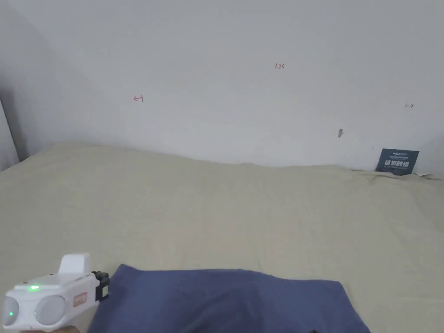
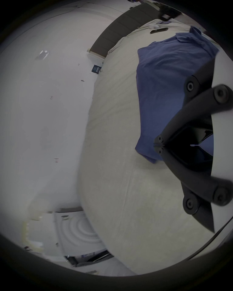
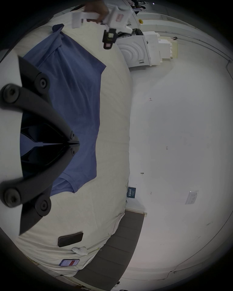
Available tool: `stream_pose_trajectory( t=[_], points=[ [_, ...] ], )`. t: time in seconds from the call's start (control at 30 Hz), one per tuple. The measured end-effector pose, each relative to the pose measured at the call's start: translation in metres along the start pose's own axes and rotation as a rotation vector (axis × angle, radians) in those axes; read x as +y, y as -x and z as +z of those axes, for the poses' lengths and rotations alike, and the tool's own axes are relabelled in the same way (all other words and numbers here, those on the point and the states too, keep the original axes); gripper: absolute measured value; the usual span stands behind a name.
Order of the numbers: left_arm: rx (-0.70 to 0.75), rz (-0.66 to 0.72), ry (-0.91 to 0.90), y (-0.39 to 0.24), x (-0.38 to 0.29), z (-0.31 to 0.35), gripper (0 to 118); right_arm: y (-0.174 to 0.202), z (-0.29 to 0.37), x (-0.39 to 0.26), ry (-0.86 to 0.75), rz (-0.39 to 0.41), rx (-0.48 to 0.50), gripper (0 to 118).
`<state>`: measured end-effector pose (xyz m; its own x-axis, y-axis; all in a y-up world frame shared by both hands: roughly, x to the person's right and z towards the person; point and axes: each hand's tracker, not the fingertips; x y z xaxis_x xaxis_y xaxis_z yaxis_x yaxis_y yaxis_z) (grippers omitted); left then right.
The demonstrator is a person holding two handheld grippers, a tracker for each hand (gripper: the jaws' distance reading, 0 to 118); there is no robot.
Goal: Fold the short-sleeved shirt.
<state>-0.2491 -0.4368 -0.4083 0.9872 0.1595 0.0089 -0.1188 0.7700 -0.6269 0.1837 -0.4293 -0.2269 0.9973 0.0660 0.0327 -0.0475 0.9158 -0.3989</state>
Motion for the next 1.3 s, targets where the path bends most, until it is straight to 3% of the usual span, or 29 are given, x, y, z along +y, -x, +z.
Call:
stream_pose_trajectory(
  t=[0.07,0.13,0.2,0.27,0.4,0.5,0.57,0.63,0.7,0.73,1.03,1.07,1.13,1.17,1.3],
  points=[
    [-0.012,-0.004,0.053,0.007,0.016,-0.025,0,0.000,-0.007,-0.002,0.015,0.000,0.004,0],
    [0.016,-0.039,0.087,-0.003,0.028,-0.044,11,0.002,-0.015,-0.005,0.035,0.014,0.005,0],
    [0.025,-0.051,0.146,-0.004,0.032,-0.065,48,0.002,-0.023,-0.010,0.049,0.025,0.008,0],
    [0.028,-0.057,0.203,-0.008,0.035,-0.085,66,0.002,-0.029,-0.012,0.067,0.028,0.011,0],
    [0.083,-0.095,0.248,-0.016,0.030,-0.113,70,0.000,-0.038,-0.018,0.091,0.030,0.007,0],
    [0.124,-0.149,0.307,-0.024,0.025,-0.126,69,-0.002,-0.042,-0.022,0.107,0.037,0.004,0],
    [0.145,-0.215,0.272,-0.036,0.023,-0.125,61,-0.004,-0.044,-0.025,0.115,0.032,-0.002,0],
    [0.125,-0.228,0.265,-0.040,0.023,-0.125,38,-0.007,-0.046,-0.027,0.126,0.022,-0.006,0],
    [0.088,-0.254,0.264,-0.050,0.021,-0.124,4,-0.010,-0.048,-0.028,0.135,0.011,-0.011,0],
    [0.073,-0.263,0.268,-0.048,0.020,-0.129,0,-0.012,-0.051,-0.028,0.143,0.004,-0.016,0],
    [0.074,-0.223,0.128,-0.028,0.029,-0.108,0,-0.074,-0.110,0.005,0.230,-0.061,-0.023,6],
    [0.078,-0.237,0.107,-0.028,0.030,-0.103,0,-0.083,-0.122,0.012,0.249,-0.077,-0.030,11],
    [0.085,-0.244,0.080,-0.027,0.031,-0.094,0,-0.105,-0.153,0.029,0.265,-0.091,-0.023,40],
    [0.083,-0.252,0.068,-0.038,0.028,-0.074,0,-0.114,-0.171,0.038,0.287,-0.091,-0.029,49],
    [0.084,-0.231,0.032,-0.043,0.029,-0.057,0,-0.140,-0.237,0.062,0.416,-0.123,0.002,55]
  ],
)
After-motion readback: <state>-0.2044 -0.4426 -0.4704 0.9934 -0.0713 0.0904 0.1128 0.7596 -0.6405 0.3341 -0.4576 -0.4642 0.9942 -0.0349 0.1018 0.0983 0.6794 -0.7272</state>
